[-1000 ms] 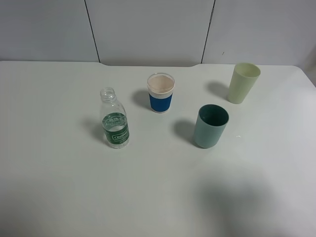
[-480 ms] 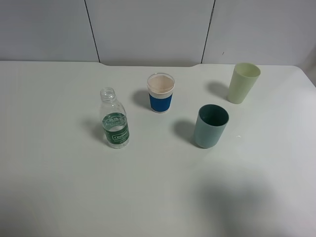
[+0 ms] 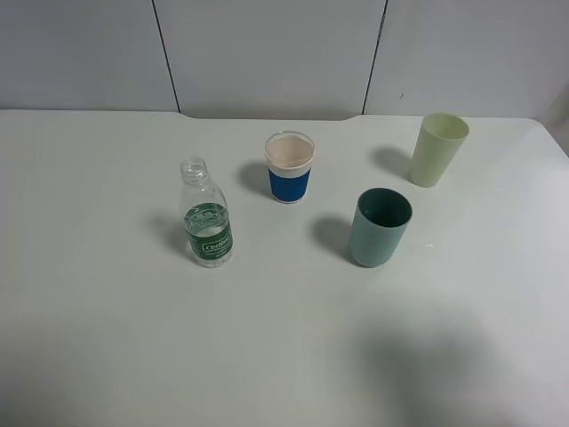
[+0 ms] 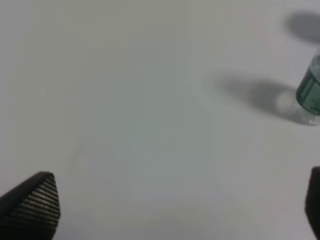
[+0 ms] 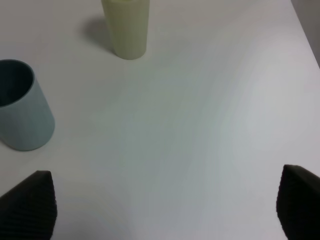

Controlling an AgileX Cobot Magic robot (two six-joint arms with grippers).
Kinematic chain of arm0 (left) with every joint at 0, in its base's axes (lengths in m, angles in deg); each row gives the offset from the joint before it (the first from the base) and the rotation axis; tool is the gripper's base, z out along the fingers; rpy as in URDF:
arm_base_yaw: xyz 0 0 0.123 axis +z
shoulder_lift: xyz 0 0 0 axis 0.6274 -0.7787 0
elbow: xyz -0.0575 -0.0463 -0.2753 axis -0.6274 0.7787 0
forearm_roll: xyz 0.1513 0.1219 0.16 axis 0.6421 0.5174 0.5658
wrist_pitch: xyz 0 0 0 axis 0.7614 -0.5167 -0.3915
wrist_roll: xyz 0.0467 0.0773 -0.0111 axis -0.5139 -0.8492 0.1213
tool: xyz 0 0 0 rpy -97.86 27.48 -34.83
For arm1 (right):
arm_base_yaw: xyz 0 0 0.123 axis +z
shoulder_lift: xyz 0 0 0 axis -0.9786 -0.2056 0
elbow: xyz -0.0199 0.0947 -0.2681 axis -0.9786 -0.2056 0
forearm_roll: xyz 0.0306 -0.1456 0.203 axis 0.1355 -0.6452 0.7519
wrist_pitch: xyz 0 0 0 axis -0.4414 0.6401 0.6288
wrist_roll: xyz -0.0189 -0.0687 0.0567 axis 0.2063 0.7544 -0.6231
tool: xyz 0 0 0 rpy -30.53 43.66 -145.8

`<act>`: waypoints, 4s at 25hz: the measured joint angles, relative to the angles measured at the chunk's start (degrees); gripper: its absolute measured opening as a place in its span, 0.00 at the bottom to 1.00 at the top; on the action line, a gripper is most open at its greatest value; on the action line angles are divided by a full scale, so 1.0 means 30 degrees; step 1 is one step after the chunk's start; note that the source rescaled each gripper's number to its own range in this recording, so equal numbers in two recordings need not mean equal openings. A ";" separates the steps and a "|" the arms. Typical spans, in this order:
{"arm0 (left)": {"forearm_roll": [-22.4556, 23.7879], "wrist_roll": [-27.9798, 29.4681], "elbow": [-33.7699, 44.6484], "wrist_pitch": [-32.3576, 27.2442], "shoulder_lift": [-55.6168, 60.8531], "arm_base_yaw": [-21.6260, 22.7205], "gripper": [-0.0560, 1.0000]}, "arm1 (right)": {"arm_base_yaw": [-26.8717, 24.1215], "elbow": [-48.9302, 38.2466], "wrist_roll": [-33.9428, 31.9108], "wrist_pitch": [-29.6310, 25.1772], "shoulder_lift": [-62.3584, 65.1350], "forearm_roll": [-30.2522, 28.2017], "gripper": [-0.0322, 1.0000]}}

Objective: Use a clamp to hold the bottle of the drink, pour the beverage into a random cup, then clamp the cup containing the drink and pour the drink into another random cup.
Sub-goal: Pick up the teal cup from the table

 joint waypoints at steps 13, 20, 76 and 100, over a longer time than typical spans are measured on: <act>0.0000 0.0000 0.0000 0.0000 0.0000 0.0000 1.00 | 0.0000 0.0766 0.0000 0.1096 -0.4317 0.0178 0.61; 0.0000 0.0000 0.0000 0.0000 0.0000 0.0000 1.00 | 0.0000 0.2041 0.0504 0.4516 -1.0575 0.0526 0.61; 0.0000 -0.0002 0.0000 0.0000 0.0000 0.0000 1.00 | 0.9120 0.2007 -0.1600 1.2285 -2.4854 -0.2405 0.87; 0.0000 -0.0002 0.0000 0.0020 0.0000 0.0000 1.00 | 0.8130 -0.1389 -0.3493 2.0720 -2.8162 -0.4962 0.87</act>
